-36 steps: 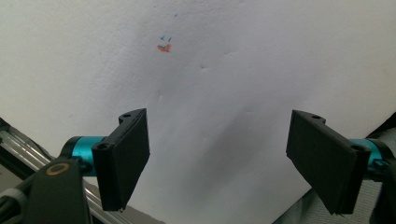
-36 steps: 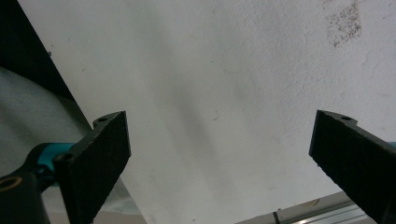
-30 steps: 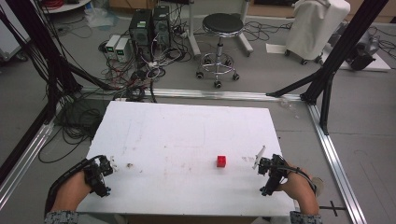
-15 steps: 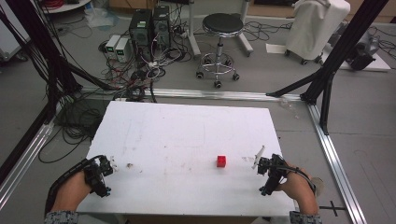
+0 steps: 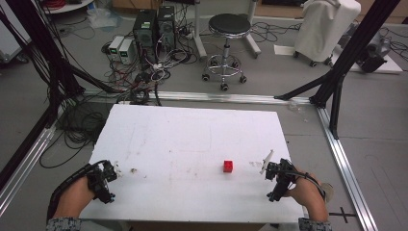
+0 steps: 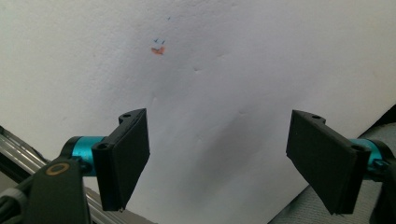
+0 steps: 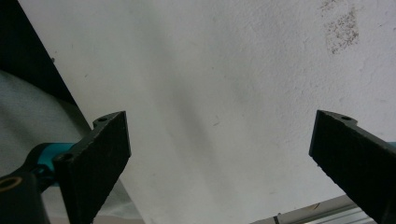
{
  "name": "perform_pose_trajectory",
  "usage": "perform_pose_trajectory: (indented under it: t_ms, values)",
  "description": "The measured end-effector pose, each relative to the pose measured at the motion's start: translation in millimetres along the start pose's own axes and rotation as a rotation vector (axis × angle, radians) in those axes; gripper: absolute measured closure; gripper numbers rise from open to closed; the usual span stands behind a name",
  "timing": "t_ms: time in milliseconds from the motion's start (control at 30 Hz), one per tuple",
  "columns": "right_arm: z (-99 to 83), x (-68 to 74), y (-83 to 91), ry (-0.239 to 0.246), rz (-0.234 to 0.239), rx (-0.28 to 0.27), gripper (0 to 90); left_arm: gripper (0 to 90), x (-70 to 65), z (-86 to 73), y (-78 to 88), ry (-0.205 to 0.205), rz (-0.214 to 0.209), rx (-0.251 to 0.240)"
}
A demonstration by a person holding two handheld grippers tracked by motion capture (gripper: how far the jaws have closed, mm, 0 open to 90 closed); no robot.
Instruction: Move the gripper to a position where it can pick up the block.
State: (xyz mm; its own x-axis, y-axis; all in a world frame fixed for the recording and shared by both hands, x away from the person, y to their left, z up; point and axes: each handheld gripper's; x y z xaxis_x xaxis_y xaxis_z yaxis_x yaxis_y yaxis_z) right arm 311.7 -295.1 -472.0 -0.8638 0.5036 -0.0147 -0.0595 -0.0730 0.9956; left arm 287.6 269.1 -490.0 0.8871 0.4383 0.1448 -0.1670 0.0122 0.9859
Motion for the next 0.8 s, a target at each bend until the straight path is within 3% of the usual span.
perform_pose_trajectory:
  t_ms: [433, 633, 800]
  values:
    - [-2.2, -2.1, 9.3, -0.020, -0.011, -0.029, 4.6, 21.7, 0.1, -1.7, 6.4, 0.006, 0.007, -0.016]
    - [4.1, -5.7, 12.4, 0.015, -0.006, -0.016, 4.7, 21.7, -0.2, -0.9, 6.3, 0.009, 0.004, -0.025]
    - [13.2, -13.9, 26.3, 0.029, -0.035, -0.017, 4.7, 21.7, -0.5, -0.2, 6.8, 0.003, 0.006, -0.025]
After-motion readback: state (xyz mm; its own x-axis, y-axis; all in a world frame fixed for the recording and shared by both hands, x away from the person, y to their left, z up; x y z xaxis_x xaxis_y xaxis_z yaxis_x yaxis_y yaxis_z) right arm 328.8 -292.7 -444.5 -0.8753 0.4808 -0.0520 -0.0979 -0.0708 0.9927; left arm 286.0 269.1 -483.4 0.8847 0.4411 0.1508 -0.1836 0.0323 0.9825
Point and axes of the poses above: each handheld gripper's, and its own axes: y roughly backward along the jaws, z roughly out of its top, x roughly to its left, and after that the axes turned 7 degrees about -y, right-handed
